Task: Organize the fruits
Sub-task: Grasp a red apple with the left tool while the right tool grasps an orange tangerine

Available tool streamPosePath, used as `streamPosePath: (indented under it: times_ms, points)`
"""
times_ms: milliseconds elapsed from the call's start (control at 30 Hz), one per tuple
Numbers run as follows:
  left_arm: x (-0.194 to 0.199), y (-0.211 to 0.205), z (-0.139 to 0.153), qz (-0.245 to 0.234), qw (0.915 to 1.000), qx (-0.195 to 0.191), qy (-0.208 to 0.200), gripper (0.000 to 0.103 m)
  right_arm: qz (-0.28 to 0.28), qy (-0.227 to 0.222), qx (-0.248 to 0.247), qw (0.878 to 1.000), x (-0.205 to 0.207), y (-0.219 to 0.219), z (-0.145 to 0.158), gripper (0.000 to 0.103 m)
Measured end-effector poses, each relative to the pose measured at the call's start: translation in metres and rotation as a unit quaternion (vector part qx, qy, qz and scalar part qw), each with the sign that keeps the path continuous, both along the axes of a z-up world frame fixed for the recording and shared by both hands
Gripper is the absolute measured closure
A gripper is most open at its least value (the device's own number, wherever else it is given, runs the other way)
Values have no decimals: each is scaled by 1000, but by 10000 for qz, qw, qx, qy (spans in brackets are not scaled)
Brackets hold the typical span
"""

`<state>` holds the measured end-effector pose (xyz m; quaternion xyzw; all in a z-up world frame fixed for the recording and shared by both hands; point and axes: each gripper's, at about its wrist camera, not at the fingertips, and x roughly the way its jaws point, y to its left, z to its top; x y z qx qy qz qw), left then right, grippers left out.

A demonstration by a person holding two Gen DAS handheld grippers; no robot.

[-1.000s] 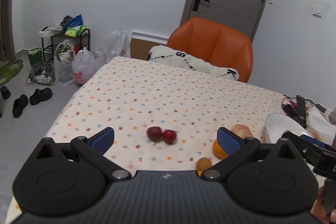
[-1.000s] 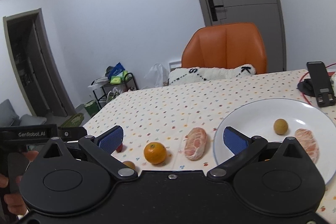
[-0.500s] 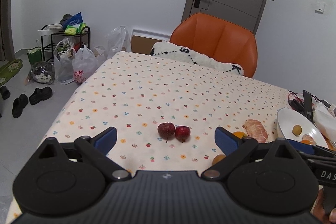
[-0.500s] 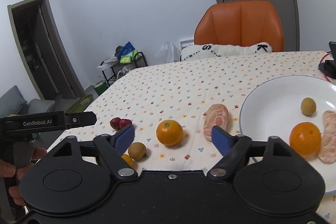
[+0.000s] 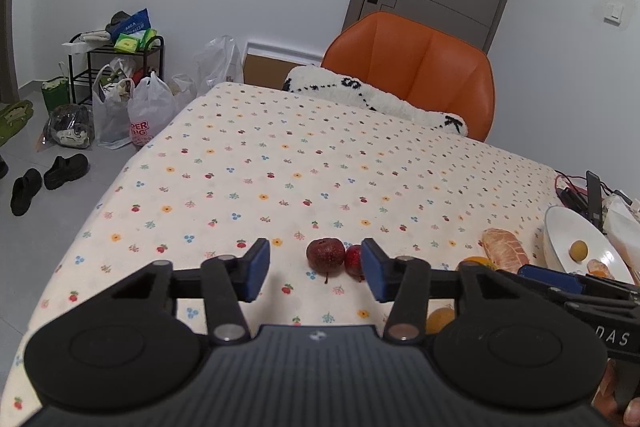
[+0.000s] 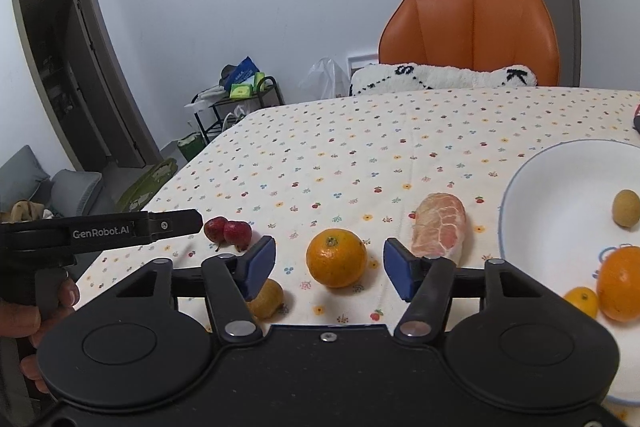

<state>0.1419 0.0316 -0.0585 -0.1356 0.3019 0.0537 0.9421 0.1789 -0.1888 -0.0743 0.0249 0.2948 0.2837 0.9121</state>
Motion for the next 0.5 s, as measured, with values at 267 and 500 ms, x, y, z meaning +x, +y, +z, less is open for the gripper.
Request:
streamPosePath:
  times_ms: [267, 500]
  points:
    - [18, 0, -9, -115, 9998, -14, 140, 67, 15, 135, -78, 9999, 12, 7, -6, 50]
    - [24, 0, -19, -200, 9994, -84, 256, 80, 64, 190, -192, 9996, 17, 14, -13, 61]
